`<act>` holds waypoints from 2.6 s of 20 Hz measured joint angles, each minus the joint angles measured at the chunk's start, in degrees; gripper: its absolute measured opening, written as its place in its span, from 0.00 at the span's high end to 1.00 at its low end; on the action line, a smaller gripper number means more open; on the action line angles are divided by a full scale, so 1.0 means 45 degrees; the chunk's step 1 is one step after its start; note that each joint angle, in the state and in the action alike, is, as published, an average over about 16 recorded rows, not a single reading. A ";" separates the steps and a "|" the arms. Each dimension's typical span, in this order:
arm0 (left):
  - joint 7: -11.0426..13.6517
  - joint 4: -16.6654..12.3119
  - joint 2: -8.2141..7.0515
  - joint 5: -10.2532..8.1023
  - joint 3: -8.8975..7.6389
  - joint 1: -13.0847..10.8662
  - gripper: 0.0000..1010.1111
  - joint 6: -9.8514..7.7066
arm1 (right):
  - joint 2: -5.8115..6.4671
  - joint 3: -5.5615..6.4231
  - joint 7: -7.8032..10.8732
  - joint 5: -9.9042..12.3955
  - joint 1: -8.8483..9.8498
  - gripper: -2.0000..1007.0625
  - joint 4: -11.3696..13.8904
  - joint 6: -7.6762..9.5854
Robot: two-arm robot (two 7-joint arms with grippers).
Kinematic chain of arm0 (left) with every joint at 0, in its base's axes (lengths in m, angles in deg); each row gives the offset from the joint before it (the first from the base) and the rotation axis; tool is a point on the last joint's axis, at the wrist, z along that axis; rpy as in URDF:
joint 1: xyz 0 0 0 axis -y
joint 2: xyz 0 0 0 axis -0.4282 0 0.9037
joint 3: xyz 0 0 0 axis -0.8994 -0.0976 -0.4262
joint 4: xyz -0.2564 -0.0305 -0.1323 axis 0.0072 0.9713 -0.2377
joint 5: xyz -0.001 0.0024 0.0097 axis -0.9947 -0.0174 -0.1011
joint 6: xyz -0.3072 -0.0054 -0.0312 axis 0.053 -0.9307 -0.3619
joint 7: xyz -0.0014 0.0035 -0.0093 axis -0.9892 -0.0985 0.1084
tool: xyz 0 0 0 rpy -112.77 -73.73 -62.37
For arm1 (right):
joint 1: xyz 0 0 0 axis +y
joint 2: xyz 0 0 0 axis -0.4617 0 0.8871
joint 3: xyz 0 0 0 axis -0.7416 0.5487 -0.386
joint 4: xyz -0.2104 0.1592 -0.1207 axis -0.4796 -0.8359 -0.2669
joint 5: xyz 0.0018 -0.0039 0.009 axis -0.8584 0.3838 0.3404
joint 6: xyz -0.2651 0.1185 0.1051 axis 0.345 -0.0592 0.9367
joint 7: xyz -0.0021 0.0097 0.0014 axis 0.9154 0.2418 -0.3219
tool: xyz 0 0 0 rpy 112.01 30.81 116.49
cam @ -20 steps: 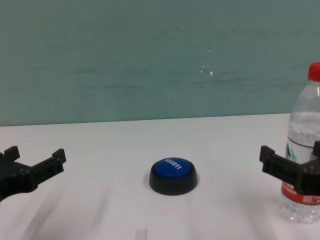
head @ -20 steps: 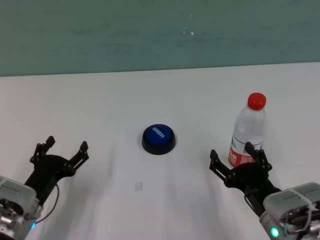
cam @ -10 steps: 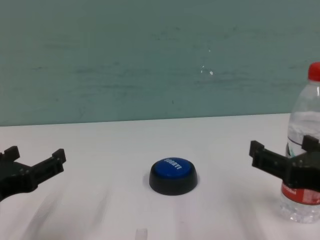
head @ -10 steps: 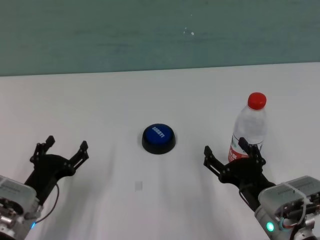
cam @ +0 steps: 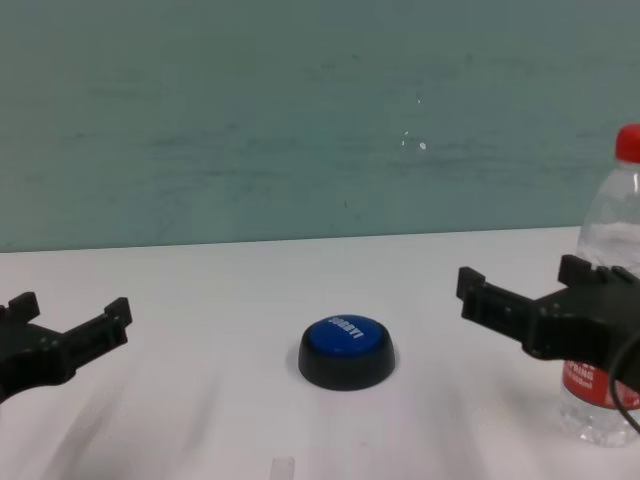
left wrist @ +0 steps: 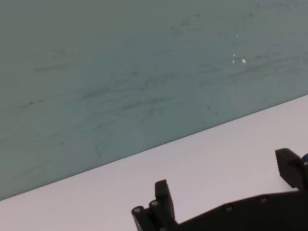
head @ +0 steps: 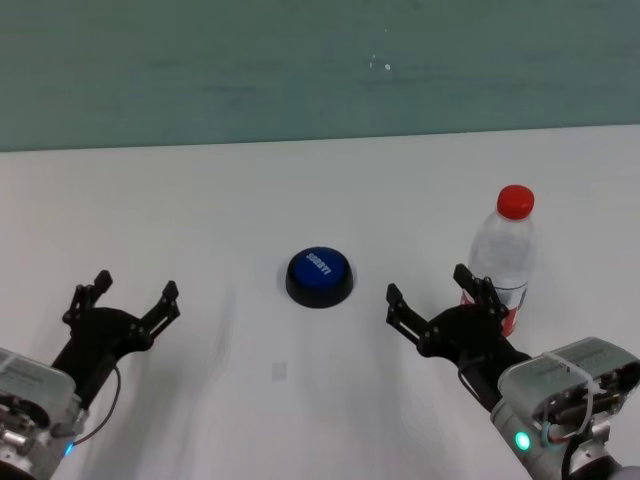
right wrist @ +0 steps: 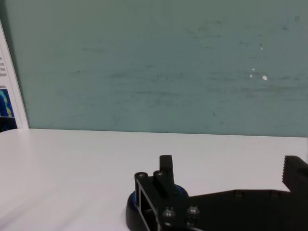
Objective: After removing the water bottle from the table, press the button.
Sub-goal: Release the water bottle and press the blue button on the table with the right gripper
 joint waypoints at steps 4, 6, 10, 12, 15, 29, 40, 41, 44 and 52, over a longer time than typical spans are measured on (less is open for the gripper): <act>0.0000 0.0000 0.0000 0.0000 0.0000 0.0000 0.01 0.0000 | 0.0079 -0.0135 0.0103 0.0059 -0.0305 0.01 -0.0129 0.0036; 0.0000 0.0000 0.0000 0.0000 0.0000 0.0000 0.01 0.0000 | 0.0126 -0.0193 0.0156 0.0090 -0.0472 0.01 -0.0202 0.0057; 0.0000 0.0000 0.0000 0.0000 0.0000 0.0000 0.01 0.0000 | 0.0222 -0.0281 0.0253 0.0150 -0.0828 0.01 -0.0382 0.0106; 0.0000 0.0000 0.0000 0.0000 0.0000 0.0000 0.01 0.0000 | 0.0265 -0.0320 0.0293 0.0178 -0.1019 0.01 -0.0504 0.0132; 0.0000 0.0000 0.0000 0.0000 0.0000 0.0000 0.01 0.0000 | 0.0310 -0.0378 0.0340 0.0215 -0.1314 0.01 -0.0725 0.0168; 0.0000 0.0000 0.0000 0.0000 0.0000 0.0000 0.01 0.0000 | 0.0233 -0.0734 0.0496 0.0351 -0.2733 0.01 -0.2097 0.0279; 0.0000 0.0000 0.0000 0.0000 0.0000 0.0000 0.01 0.0000 | 0.0043 -0.1100 0.0630 0.0375 -0.3892 0.01 -0.3293 0.0330; 0.0000 0.0000 0.0000 0.0000 0.0000 0.0000 0.01 0.0000 | 0.0027 -0.1130 0.0633 0.0365 -0.3998 0.01 -0.3399 0.0353; 0.0000 0.0000 0.0000 0.0000 0.0000 0.0000 0.01 0.0000 | -0.0021 -0.1208 0.0626 0.0323 -0.4286 0.01 -0.3694 0.0463; 0.0000 0.0000 0.0000 0.0000 0.0000 0.0000 0.01 0.0000 | -0.0112 -0.1322 0.0554 0.0181 -0.4840 0.01 -0.4277 0.1088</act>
